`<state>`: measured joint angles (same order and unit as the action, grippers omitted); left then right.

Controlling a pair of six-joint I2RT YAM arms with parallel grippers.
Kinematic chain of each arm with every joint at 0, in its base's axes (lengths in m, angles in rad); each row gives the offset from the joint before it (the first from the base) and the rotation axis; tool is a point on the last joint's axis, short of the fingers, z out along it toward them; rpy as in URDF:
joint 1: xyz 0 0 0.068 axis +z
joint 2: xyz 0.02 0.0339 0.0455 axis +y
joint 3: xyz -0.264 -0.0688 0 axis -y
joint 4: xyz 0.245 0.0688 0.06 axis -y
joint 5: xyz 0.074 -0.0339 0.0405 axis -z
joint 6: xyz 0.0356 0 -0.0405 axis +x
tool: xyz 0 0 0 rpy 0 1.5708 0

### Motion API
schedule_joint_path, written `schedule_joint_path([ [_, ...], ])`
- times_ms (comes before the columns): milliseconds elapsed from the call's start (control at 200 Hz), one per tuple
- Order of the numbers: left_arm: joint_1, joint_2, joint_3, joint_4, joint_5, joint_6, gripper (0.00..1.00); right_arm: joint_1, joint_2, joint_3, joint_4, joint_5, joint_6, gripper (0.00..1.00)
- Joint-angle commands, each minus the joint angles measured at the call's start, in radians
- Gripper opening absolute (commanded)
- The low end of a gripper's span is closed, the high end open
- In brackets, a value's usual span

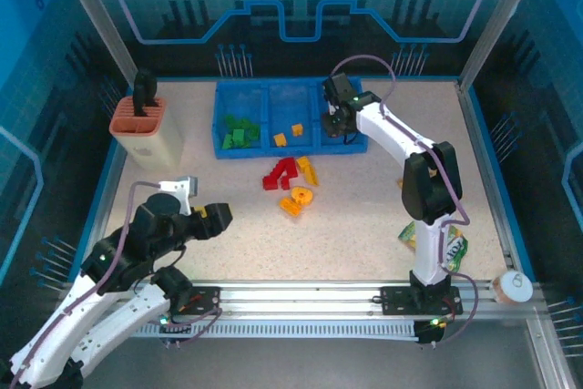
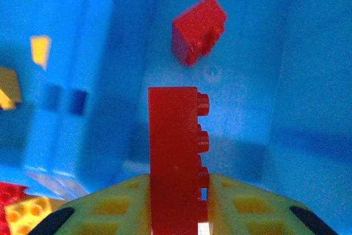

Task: Sort the legos into containers by color
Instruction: Place the lego in the container, then pick up the lego from the center of the table.

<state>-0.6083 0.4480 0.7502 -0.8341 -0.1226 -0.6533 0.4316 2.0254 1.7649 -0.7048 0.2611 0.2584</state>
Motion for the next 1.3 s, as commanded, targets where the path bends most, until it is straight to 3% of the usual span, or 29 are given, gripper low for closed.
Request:
schedule_joint_path([
  [0, -0.009, 0.013, -0.014, -0.003, 0.016, -0.008, 0.75, -0.009, 0.029, 0.046, -0.034, 0.009, -0.003, 0.34],
  [45, -0.009, 0.021, -0.013, 0.003, 0.018, -0.005, 0.75, -0.008, 0.030, 0.034, -0.028, -0.002, 0.001, 0.43],
  [100, -0.010, 0.033, -0.014, 0.012, 0.023, -0.001, 0.75, -0.009, 0.023, 0.000, -0.006, -0.017, 0.006, 0.66],
  [170, -0.012, 0.057, -0.013, 0.015, 0.029, 0.004, 0.75, -0.006, -0.023, -0.075, 0.037, -0.023, 0.022, 0.73],
  [405, -0.040, 0.141, -0.043, 0.061, 0.066, -0.001, 0.76, 0.016, -0.338, -0.342, 0.210, -0.094, 0.063, 0.77],
  [635, -0.118, 0.362, -0.039, 0.205, 0.090, -0.007, 0.77, 0.063, -0.639, -0.553, 0.287, -0.124, 0.100, 0.83],
  [810, -0.140, 0.583, 0.009, 0.283, 0.118, 0.020, 0.77, 0.094, -0.796, -0.710, 0.312, -0.122, 0.140, 0.84],
  [920, -0.140, 0.749, 0.047, 0.341, 0.136, 0.064, 0.78, 0.111, -0.887, -0.893, 0.422, -0.145, 0.190, 0.84],
  [1126, -0.144, 1.070, 0.207, 0.320, 0.109, 0.129, 0.76, 0.148, -0.996, -1.130, 0.508, -0.156, 0.277, 0.84],
  [1296, -0.144, 1.253, 0.342, 0.261, 0.044, 0.182, 0.76, 0.157, -1.085, -1.210, 0.494, -0.142, 0.296, 0.84],
])
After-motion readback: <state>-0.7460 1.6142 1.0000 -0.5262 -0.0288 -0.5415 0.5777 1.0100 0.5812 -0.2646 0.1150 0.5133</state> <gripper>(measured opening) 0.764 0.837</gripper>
